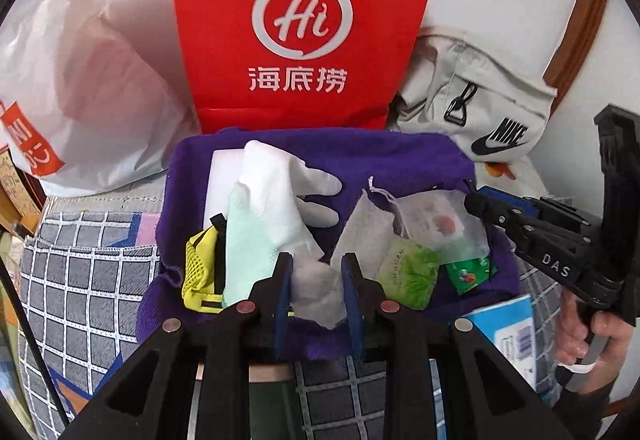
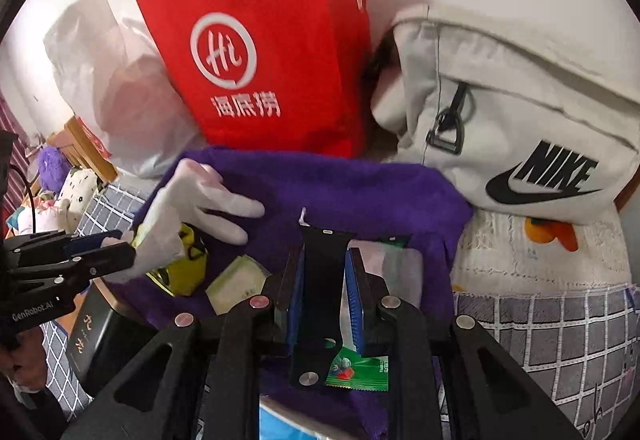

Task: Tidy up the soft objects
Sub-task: 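Lower the tissue and strap onto the purple towel and open both grippers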

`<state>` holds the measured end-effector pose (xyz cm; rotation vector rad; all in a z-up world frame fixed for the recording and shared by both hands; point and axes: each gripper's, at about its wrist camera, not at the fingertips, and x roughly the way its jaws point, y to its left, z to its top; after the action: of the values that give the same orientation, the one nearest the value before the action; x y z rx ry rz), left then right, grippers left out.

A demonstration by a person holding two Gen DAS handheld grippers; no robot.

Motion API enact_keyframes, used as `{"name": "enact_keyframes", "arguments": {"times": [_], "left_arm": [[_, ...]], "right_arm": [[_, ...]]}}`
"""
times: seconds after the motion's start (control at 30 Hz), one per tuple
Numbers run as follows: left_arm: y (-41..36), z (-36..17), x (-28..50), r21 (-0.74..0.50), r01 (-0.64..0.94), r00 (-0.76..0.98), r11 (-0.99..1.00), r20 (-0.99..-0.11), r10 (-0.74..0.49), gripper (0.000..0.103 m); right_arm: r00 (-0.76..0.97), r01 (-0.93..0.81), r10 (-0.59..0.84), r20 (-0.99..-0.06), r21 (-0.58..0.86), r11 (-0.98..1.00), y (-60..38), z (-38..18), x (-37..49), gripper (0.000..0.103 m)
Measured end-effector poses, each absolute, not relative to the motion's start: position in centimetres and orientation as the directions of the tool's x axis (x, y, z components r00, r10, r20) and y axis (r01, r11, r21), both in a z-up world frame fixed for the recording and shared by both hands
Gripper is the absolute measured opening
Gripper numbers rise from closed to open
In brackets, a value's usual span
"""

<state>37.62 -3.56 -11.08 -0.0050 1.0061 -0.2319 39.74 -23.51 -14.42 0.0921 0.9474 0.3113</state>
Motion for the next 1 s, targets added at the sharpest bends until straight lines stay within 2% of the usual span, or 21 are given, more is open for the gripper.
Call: {"name": "enact_keyframes", "arguments": {"times": [0.6, 1.0], "left_arm": [[-5.5, -13.9, 39.8, -0.082, 0.223, 0.469, 0.971, -0.864, -0.181, 0.027], [-5.7, -14.0, 40.2, -0.103, 0.215, 0.468, 0.971, -0.862, -0.195, 0.027]], "right_arm": [[0.443, -0.202, 0.275, -0.853, 0.204, 0.958, -23.7, -18.4, 41.2, 0.021], [0.426, -0.195, 0.296, -0.855, 0.233, 0.953, -23.6, -18.6, 41.4, 0.023]]}}
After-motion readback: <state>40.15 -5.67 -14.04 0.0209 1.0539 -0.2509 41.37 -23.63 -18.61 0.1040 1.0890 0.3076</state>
